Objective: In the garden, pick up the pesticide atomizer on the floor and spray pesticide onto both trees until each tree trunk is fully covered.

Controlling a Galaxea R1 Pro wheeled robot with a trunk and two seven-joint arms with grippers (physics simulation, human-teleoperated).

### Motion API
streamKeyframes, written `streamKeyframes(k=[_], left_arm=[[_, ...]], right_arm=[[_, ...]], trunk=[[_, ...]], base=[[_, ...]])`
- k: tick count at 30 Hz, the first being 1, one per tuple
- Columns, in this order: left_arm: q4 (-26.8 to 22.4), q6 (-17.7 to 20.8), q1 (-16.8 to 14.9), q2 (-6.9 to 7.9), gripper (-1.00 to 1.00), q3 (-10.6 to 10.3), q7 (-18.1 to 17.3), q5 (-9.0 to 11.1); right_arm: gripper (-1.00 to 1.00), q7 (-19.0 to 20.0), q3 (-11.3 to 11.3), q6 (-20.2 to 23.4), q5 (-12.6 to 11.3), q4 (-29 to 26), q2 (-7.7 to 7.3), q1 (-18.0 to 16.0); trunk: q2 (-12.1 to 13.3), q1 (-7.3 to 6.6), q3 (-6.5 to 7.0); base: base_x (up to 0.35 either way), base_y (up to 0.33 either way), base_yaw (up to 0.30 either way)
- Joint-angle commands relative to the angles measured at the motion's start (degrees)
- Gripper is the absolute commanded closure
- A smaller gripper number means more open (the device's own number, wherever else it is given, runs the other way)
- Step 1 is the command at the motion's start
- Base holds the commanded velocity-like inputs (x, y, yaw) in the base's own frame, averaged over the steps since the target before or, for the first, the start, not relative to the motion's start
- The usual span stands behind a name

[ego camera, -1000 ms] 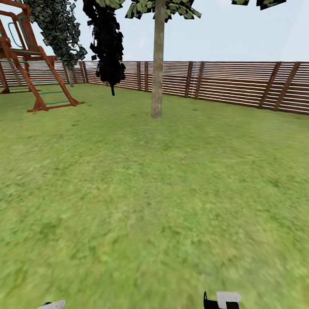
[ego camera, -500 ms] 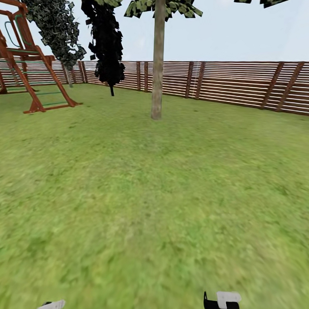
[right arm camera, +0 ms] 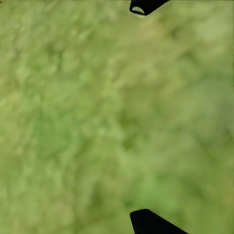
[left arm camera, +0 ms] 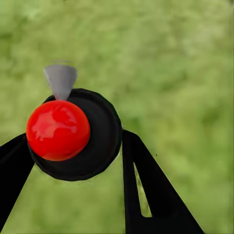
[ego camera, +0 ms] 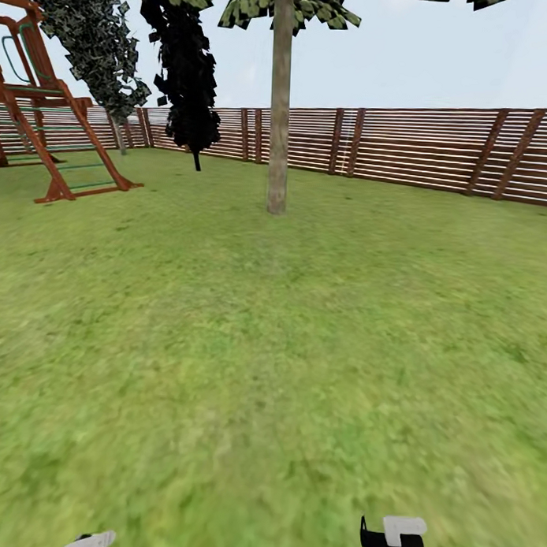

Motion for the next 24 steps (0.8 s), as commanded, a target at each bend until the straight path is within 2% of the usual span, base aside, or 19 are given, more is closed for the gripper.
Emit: streamKeyframes(k=[1, 24], left_arm=[[0.03, -0.14, -0.03, 0.00, 1.00, 0.05, -0.07, 0.13], [0.03, -0.09, -0.03, 0.00, 1.00, 0.07, -0.06, 0.13]], right_arm=[[-1.00, -0.23, -0.34, -0.15, 0.55, 0.06, 0.02, -0.04], [-1.00, -0.23, -0.34, -0.15, 0.55, 0.06, 0.02, -0.04]], trunk=[[-0.02, 0.03, -0.05], [-0.02, 0.03, -0.05]], base=[[0.338, 0.000, 0.000], [0.338, 0.000, 0.000]])
